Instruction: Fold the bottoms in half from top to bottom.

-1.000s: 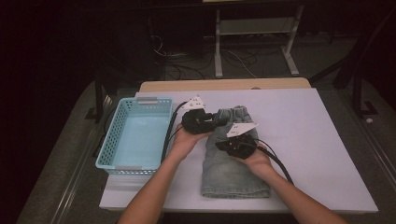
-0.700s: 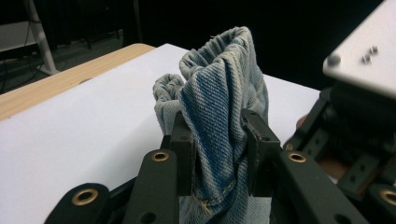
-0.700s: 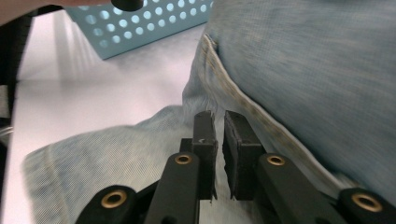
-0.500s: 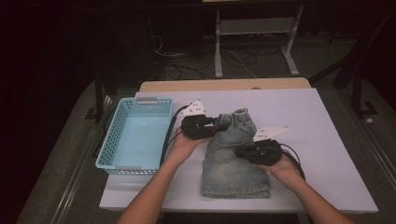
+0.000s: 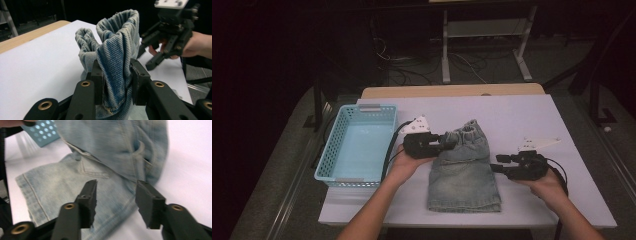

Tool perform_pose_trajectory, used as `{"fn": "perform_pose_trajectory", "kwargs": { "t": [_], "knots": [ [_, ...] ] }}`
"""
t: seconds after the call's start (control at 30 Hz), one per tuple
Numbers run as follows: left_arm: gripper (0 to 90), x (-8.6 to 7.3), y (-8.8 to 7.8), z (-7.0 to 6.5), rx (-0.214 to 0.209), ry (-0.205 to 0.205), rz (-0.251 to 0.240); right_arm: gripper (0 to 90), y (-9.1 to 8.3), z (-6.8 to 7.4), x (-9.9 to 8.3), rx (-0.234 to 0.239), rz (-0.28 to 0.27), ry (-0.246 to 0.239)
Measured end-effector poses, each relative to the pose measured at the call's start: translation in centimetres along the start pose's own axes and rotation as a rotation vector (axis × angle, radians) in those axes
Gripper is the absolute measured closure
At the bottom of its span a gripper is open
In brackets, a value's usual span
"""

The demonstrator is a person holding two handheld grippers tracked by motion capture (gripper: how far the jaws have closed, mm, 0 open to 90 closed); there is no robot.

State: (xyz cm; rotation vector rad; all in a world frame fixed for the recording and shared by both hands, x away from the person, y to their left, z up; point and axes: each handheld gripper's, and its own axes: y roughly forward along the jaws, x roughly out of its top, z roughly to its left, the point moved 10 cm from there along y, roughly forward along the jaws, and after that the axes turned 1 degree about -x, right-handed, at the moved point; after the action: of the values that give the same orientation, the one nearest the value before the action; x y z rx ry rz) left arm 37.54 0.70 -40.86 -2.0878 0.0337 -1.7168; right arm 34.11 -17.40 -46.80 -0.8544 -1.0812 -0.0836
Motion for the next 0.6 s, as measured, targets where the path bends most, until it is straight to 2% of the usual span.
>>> {"fn": "perform_pose_trajectory", "kwargs": {
  "t": [0.17,0.43,0.6],
  "knots": [
    [68.5,-0.5,-0.3,-1.1,-0.015,0.009,0.009,44.8,-0.6,-0.6,-0.7,-0.015,0.002,0.012],
    [67.9,-1.2,-0.7,-1.9,-0.029,0.005,0.017,41.2,-0.8,-1.0,-0.4,-0.018,-0.017,0.014],
    [66.9,-2.0,-1.0,-3.0,-0.041,0.017,0.032,40.1,-1.4,-1.5,-0.3,-0.032,-0.034,0.028]
  ]
}}
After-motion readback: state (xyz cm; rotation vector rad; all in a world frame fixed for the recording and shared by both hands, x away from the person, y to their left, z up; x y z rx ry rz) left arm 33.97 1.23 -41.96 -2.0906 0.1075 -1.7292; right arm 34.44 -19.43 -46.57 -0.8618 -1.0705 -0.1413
